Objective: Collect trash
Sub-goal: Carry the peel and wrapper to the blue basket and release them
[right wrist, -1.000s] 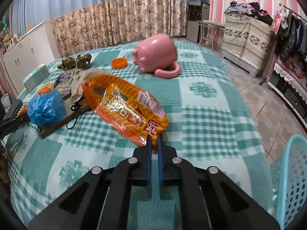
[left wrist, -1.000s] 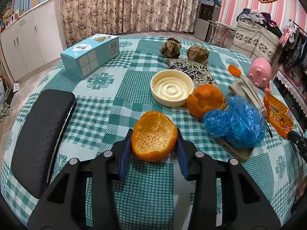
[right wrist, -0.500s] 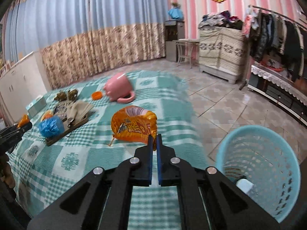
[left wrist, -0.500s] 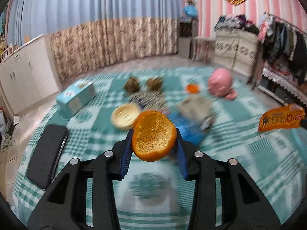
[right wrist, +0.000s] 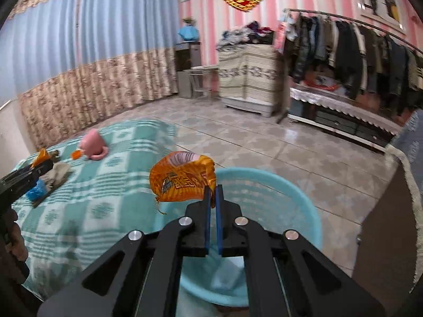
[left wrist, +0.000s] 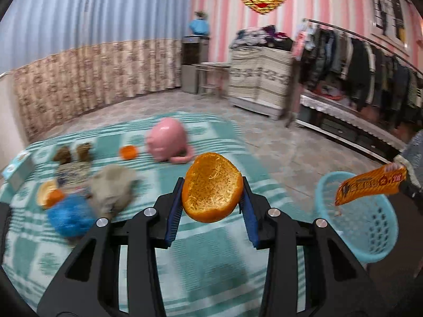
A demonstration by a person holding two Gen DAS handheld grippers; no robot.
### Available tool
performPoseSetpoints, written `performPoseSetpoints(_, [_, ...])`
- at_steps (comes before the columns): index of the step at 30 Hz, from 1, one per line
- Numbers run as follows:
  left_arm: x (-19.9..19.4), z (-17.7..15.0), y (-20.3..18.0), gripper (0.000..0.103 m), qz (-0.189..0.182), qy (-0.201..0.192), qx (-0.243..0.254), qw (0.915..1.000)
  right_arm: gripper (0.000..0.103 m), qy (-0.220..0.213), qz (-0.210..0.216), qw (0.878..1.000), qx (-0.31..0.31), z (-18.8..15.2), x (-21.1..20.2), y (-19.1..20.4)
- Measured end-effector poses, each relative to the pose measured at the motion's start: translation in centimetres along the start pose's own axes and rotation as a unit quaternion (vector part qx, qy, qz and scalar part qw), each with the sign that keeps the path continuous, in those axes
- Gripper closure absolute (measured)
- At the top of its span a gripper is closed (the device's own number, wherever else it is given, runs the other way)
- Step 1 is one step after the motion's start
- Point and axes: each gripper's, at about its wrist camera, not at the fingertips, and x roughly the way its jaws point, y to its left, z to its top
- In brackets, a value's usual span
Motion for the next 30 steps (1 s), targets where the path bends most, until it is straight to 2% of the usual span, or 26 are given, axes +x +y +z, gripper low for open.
performPoseSetpoints(5, [1.9,-0.1,-5.9,0.063,-0.048,0.011,0.028,0.9984,0.099,0.018,-0.028,0.999,0.032,-1.3,0.7,-4.2])
performPoseSetpoints(11, [3.5,-0.8,-11.0,0.063,-0.091,0.023,0.063,0.9936,0.099,0.031,-0.044,0.997,0.055,-2.8,1.5,-7.0])
performPoseSetpoints(15, [4.9,-0.9,-14.3,0.063,-0.120,0.034,0.088,0.9883,0.099,0.037,-0.048,0.996,0.068,-3.3,2.2,-8.0])
performPoseSetpoints(20, [6.4,-0.9,-17.8,0.063,-0.138,0.036,0.125,0.9818,0.099,0.045,-0.050,0.995,0.079,-4.2,2.6,-8.4])
performPoseSetpoints(24, [7.8,-0.3,-19.1,0.062,-0.161,0.050,0.119,0.9784,0.099,0.054,-0.051,0.994,0.076,-4.4,3.2,-7.9])
performPoseSetpoints(26, [8.2,-0.1,-19.5,0.056,-0.160,0.051,0.121,0.9783,0.099,0.055,-0.053,0.994,0.074,-4.3,3.3,-8.0])
performPoseSetpoints(28, [8.2,0.2,-19.5,0.035,-0.149,0.042,0.124,0.9801,0.099,0.055,-0.056,0.994,0.071,-4.1,3.5,-7.8])
performPoseSetpoints(30, [8.0,0.5,-18.9,0.026,-0.141,0.033,0.119,0.9822,0.099,0.055,-0.061,0.994,0.069,-3.9,3.7,-7.7])
